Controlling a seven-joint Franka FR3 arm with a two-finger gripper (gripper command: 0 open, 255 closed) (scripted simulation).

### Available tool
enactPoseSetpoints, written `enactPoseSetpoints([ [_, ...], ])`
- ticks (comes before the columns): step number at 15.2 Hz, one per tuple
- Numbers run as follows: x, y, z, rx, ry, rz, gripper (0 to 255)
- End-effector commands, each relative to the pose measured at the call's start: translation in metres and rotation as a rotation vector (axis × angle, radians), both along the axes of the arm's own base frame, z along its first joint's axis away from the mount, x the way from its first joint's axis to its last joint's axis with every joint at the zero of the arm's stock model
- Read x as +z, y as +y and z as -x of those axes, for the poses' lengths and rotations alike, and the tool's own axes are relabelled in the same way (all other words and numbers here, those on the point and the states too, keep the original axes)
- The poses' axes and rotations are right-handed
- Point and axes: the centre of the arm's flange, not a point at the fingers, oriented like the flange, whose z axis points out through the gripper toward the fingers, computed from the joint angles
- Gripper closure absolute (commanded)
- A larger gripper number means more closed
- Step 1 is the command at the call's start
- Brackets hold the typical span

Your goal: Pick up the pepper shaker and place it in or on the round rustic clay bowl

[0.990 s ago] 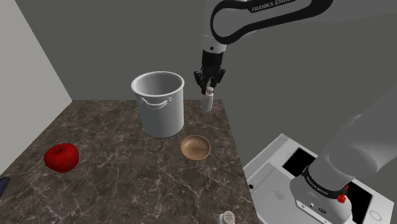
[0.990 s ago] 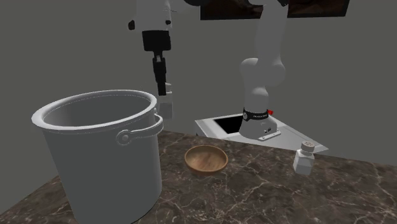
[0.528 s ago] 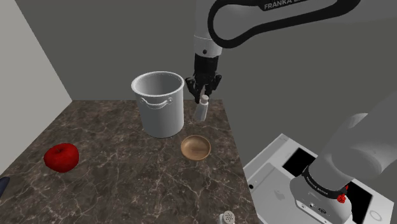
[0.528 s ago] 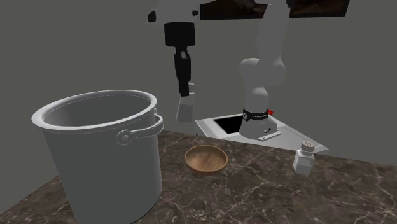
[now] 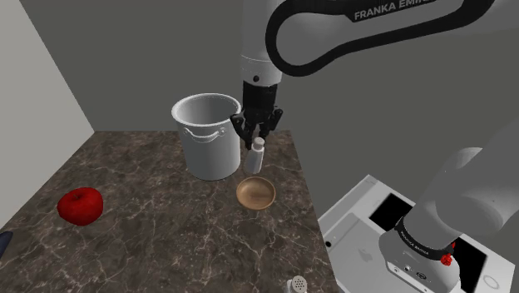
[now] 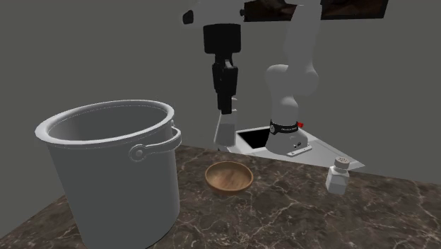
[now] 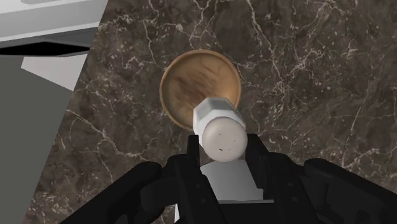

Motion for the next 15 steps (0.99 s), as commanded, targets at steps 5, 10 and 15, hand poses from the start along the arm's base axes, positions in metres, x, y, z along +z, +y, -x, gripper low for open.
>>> enactPoseSetpoints([
  [5, -0.031, 0.001, 0.001, 0.000, 0.000, 0.000, 255],
  [10, -0.058, 0.001, 0.001, 0.000, 0.000, 0.000, 255],
  [15, -0.084, 0.001, 0.001, 0.000, 0.000, 0.000, 255],
])
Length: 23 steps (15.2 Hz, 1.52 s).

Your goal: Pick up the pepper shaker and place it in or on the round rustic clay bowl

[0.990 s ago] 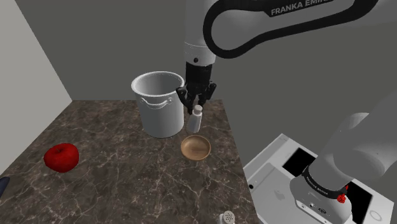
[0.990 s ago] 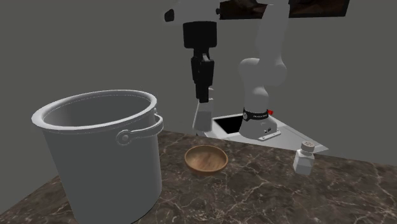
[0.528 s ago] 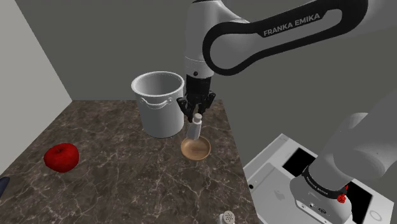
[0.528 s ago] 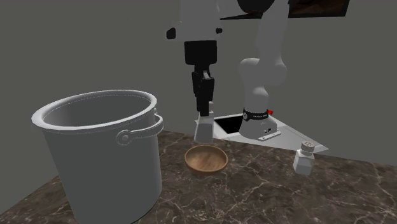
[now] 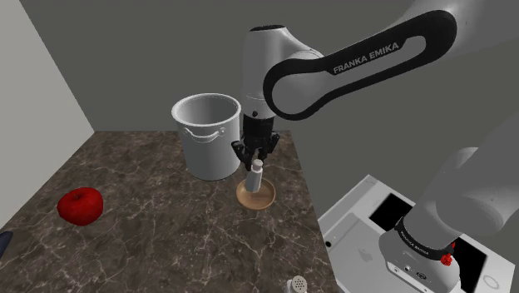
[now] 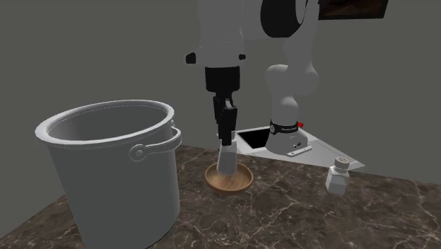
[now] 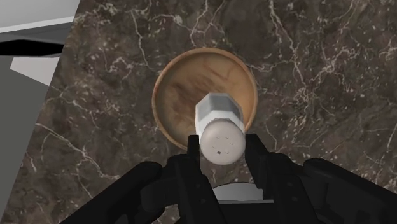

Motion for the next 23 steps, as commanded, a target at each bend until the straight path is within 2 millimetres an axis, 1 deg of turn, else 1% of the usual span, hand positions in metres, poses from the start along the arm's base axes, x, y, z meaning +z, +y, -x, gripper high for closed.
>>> enactPoseSetpoints([
  [1, -0.015, 0.000, 0.000, 0.000, 0.000, 0.000, 255],
  [9, -0.015, 0.000, 0.000, 0.000, 0.000, 0.000, 255],
  [10, -0.015, 0.000, 0.000, 0.000, 0.000, 0.000, 0],
  [15, -0.015, 0.000, 0.000, 0.000, 0.000, 0.000, 0],
  [18, 0.025, -0.003, 0.000, 0.000, 0.000, 0.000, 0],
  [19, 0.035, -0.004, -0.001, 0.000, 0.000, 0.000, 0],
  [23, 0.035, -0.004, -0.001, 0.000, 0.000, 0.000, 0],
])
